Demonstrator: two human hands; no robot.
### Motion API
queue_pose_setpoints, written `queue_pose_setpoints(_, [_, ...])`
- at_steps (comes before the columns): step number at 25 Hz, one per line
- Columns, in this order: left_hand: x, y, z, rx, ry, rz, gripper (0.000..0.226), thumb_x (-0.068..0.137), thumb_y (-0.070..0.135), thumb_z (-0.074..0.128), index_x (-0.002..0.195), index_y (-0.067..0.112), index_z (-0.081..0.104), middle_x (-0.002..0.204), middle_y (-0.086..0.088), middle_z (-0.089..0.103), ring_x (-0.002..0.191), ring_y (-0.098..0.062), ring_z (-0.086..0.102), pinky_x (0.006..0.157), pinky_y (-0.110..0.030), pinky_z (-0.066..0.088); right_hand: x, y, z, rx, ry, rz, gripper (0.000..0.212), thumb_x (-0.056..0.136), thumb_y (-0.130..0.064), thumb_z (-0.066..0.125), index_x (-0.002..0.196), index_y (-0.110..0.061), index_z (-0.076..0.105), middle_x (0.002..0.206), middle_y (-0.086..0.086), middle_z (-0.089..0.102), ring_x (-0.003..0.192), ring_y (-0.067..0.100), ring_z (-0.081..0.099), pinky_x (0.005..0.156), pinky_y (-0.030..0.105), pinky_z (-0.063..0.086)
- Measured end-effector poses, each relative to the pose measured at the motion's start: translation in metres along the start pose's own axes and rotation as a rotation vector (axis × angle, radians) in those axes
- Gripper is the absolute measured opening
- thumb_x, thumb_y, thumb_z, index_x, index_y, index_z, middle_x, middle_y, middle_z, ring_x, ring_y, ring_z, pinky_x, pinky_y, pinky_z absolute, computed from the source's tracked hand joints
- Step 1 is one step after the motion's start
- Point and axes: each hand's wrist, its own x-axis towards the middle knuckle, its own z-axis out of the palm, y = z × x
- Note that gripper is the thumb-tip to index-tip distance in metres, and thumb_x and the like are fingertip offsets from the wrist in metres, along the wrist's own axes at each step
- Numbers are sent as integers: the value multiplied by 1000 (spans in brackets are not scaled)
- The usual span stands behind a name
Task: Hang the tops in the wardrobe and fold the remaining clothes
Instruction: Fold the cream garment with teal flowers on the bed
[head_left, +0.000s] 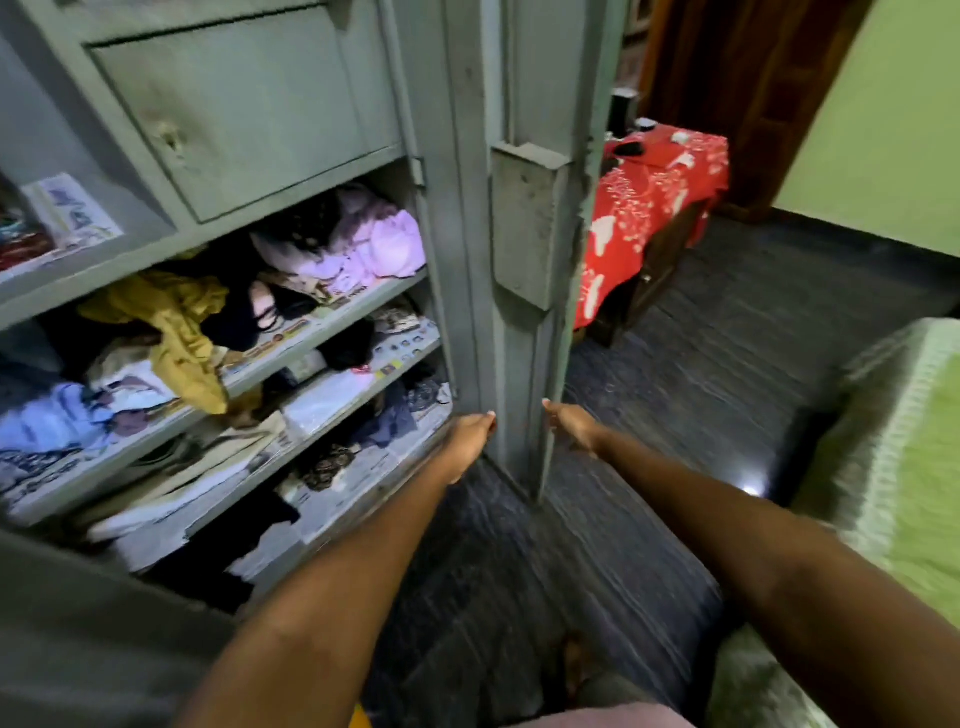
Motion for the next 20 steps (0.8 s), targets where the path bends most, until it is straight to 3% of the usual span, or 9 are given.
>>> queue_pose_setpoints(2, [-2,14,46,62,-100,13,30,99,24,43,80,11,62,91,-9,61,90,-19,51,66,-25,36,-11,20,-43,98,78,34,43,101,-30,37,129,1,48,122,12,51,105,20,47,70,22,38])
queue_pose_setpoints(6, [0,54,130,219,-260,112,33,100,26,41,86,5,63,96,-16,58,89,-18,50,73,-28,34,-20,60,-126,173,219,103,41,99,-41,36,125,-11,49,112,6,48,110,23,47,85,34,32])
queue_pose_setpoints(8, [7,73,165,265,-286,152,38,100,23,41,91,-6,65,99,-22,60,94,-24,54,78,-32,40,-20,73,-165,224,273,118,30,99,-42,35,103,-18,53,98,0,50,94,17,50,82,33,33])
queue_pose_setpoints(10, [18,92,206,274,-310,179,38,100,22,42,98,-10,64,107,-25,63,105,-32,58,88,-35,43,-18,86,-213,262,330,130,31,99,-44,34,78,-24,45,80,-5,44,70,10,41,71,28,33])
queue_pose_setpoints(11, [21,104,226,294,-317,188,38,100,22,42,105,-10,63,112,-26,62,108,-34,58,90,-37,44,-17,91,-238,286,360,128,33,99,-45,34,75,-25,43,77,-6,42,66,9,39,68,27,32])
queue_pose_setpoints(15, [38,149,308,363,-354,241,36,99,25,43,104,-5,62,109,-23,62,93,-25,55,73,-29,36,-10,114,-334,378,453,136,30,98,-46,35,96,-19,49,94,1,49,92,17,47,87,37,36])
queue_pose_setpoints(18, [51,180,366,384,-371,282,36,99,25,43,107,-6,59,98,-13,55,90,-20,49,73,-27,35,-7,129,-395,440,509,138,33,98,-47,37,80,-20,47,83,0,47,74,14,44,70,29,36])
queue_pose_setpoints(20, [63,195,405,403,-381,296,31,99,26,44,97,-1,60,99,-15,57,95,-25,52,76,-29,36,-8,144,-427,487,551,155,34,98,-47,37,78,-21,46,77,-1,45,65,11,40,59,24,30])
